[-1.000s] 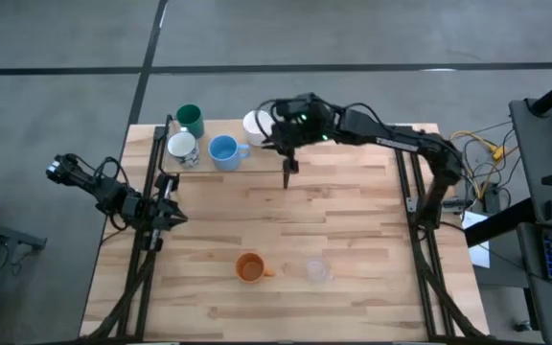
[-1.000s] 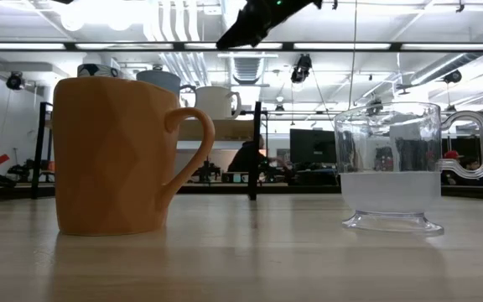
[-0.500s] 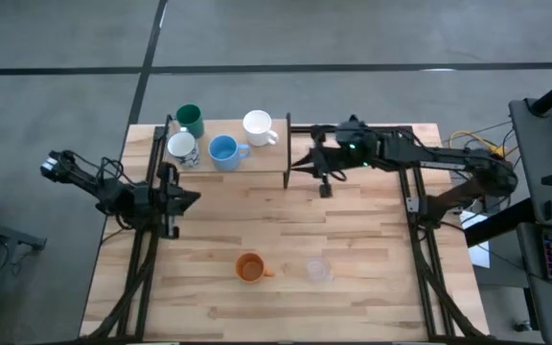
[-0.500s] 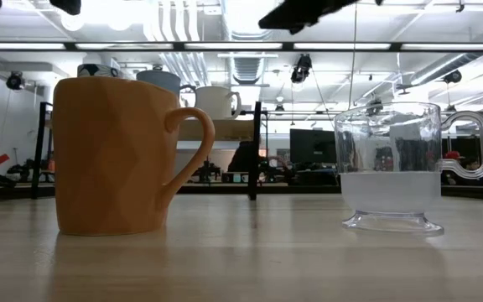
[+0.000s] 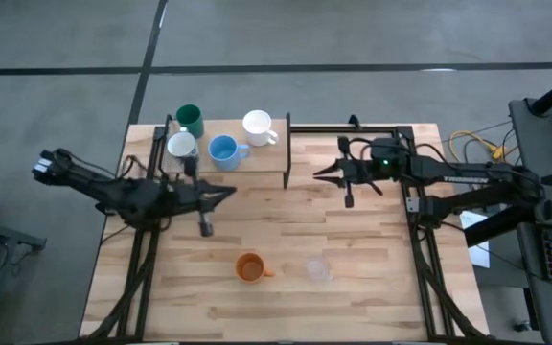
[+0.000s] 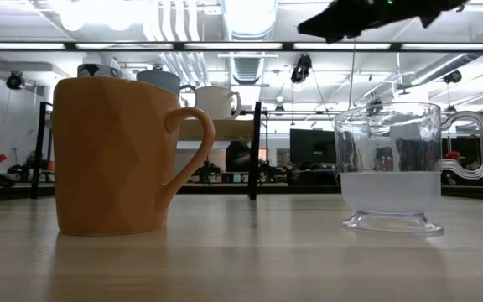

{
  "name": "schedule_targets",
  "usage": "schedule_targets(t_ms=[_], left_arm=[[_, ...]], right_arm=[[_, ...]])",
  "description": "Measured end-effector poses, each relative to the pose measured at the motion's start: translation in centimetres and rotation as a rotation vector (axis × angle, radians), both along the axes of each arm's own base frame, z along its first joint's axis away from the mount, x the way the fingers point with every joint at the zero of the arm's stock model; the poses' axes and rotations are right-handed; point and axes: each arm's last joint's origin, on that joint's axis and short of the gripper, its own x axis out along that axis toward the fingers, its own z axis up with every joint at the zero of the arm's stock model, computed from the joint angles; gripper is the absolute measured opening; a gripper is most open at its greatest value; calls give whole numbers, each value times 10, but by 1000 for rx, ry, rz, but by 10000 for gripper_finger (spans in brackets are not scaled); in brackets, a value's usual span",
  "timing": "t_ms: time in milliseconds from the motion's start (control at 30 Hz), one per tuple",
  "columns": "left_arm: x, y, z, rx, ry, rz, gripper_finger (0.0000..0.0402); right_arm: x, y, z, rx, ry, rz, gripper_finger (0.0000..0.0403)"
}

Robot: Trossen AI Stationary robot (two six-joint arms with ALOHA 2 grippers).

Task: Stack small to large cups/mugs on shelf
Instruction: Put the white mug on the shelf

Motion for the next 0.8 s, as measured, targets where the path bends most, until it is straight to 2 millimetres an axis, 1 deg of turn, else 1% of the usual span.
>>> schedule_targets(t_ms=[100, 267, 333, 433, 533, 667, 800], left_arm=[[15, 5, 19, -10, 45, 44, 0], [43, 15, 32, 5, 192, 97, 0], [52, 21, 41, -7, 225, 103, 0], [64, 33, 52, -15, 278, 95, 0], [78, 46, 58, -25, 355, 104, 0], [90, 68, 67, -45, 438, 135, 0], [101, 91, 67, -92, 549, 105, 0]], right_arm=[[-11, 2, -6, 6, -30, 0, 26], [-26, 5, -18, 8, -49, -1, 26], [-31, 6, -22, 7, -56, -1, 26], [-37, 8, -28, 5, -62, -1, 26], [-41, 9, -33, 10, -56, -2, 26], [-45, 9, -39, 15, -46, -3, 26], [-47, 10, -43, 16, -39, -5, 26]])
